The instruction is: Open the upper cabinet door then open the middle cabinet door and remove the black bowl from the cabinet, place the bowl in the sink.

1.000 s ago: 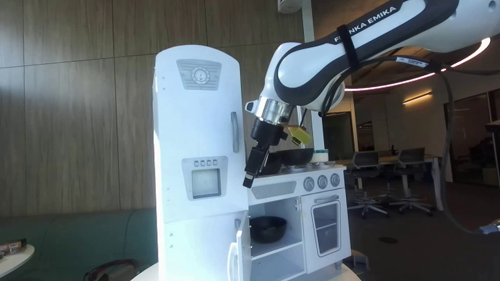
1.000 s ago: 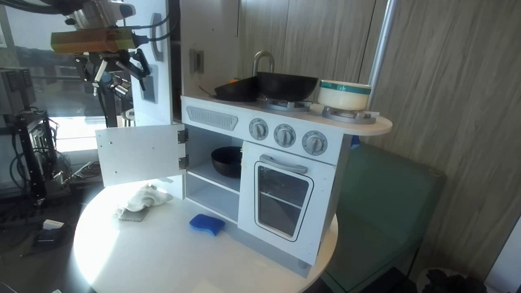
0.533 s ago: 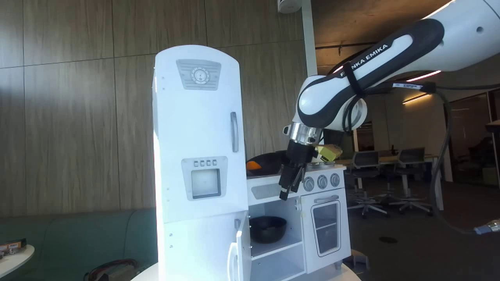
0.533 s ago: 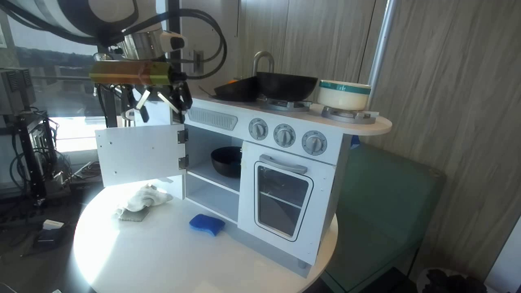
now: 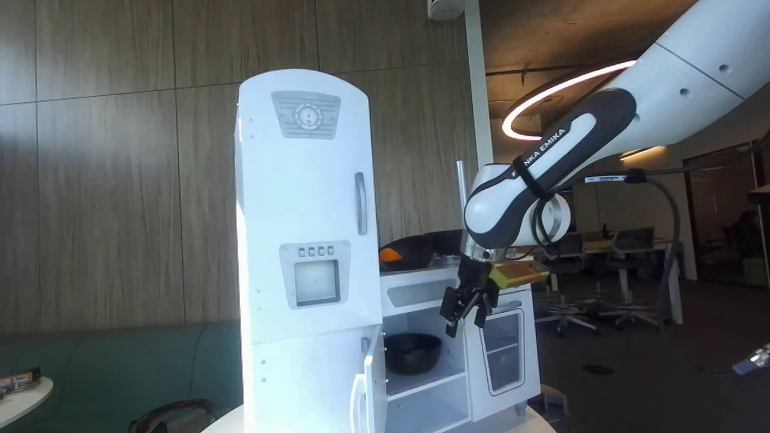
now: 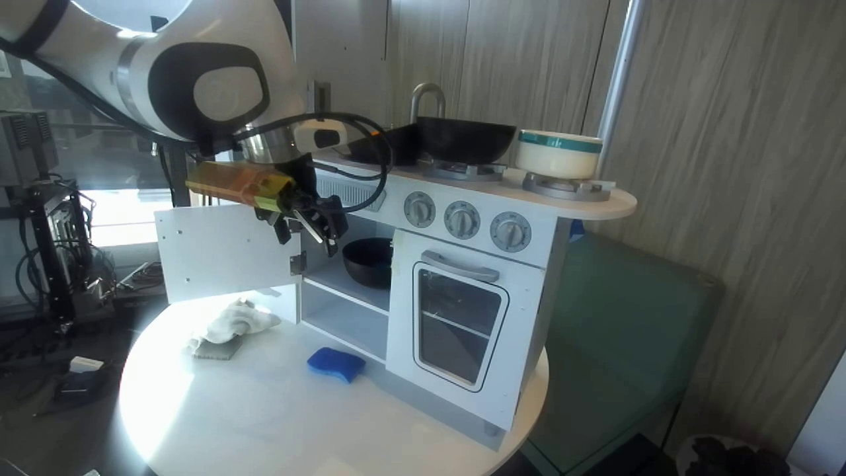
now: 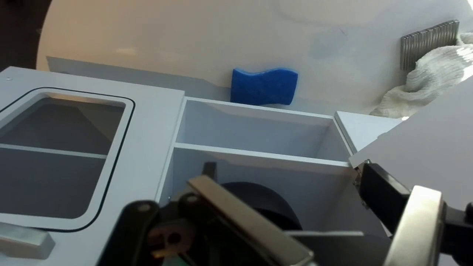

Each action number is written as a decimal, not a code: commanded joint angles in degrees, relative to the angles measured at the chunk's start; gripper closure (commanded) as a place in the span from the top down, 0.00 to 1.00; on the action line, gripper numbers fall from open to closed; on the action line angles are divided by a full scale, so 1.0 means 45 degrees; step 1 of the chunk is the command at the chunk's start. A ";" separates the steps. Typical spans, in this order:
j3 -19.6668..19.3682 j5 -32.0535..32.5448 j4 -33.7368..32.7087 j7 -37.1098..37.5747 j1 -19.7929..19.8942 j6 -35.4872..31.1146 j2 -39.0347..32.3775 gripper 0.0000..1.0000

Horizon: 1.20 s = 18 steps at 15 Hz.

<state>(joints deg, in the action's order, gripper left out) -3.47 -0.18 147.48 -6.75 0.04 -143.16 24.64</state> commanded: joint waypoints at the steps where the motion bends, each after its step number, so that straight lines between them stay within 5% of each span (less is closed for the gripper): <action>1: 0.0074 -0.0001 -0.0023 0.0126 0.0052 0.0015 -0.0036 1.00; 4: 0.0110 -0.0001 -0.0024 0.0249 0.0069 0.0008 -0.0018 1.00; 11: -0.0469 -0.4881 0.2717 0.0766 -0.1718 -0.3985 0.0348 1.00; 18: -0.0498 -0.7788 0.1966 0.2398 -0.2107 -0.7260 -0.1951 1.00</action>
<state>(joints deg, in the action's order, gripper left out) -5.49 -31.60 158.72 0.30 -9.06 -170.06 20.47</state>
